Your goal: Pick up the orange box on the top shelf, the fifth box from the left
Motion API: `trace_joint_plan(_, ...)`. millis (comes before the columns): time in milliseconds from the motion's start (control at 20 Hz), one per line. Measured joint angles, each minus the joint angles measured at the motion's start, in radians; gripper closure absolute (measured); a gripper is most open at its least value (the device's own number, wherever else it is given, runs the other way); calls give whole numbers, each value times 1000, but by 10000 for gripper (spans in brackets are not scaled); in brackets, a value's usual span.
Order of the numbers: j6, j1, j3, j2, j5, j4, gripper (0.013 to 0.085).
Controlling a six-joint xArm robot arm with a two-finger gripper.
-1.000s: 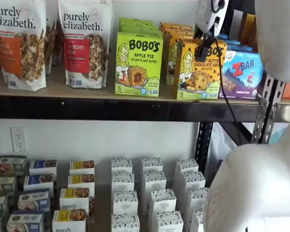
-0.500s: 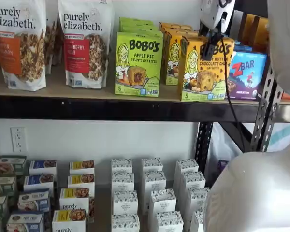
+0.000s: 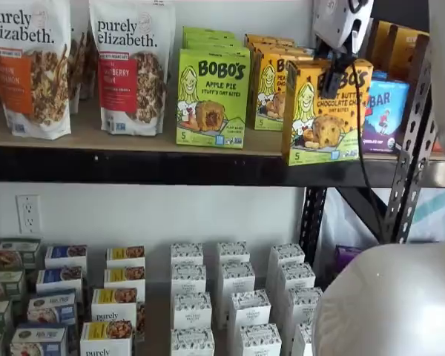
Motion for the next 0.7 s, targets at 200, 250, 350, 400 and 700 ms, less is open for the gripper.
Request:
trace_joint_plan(200,-3,0,29,-31,8,-9,730)
trace_joint_plan(250,-3,0,35,-37,10,-11,730)
trace_joint_plan(350,-4,0,49,-50,15,-15,730)
trace_joint_plan(400,-5,-1,54,-55,18,-15,730)
trace_joint_plan(700,-9,-3,84,-82,25,-22,730)
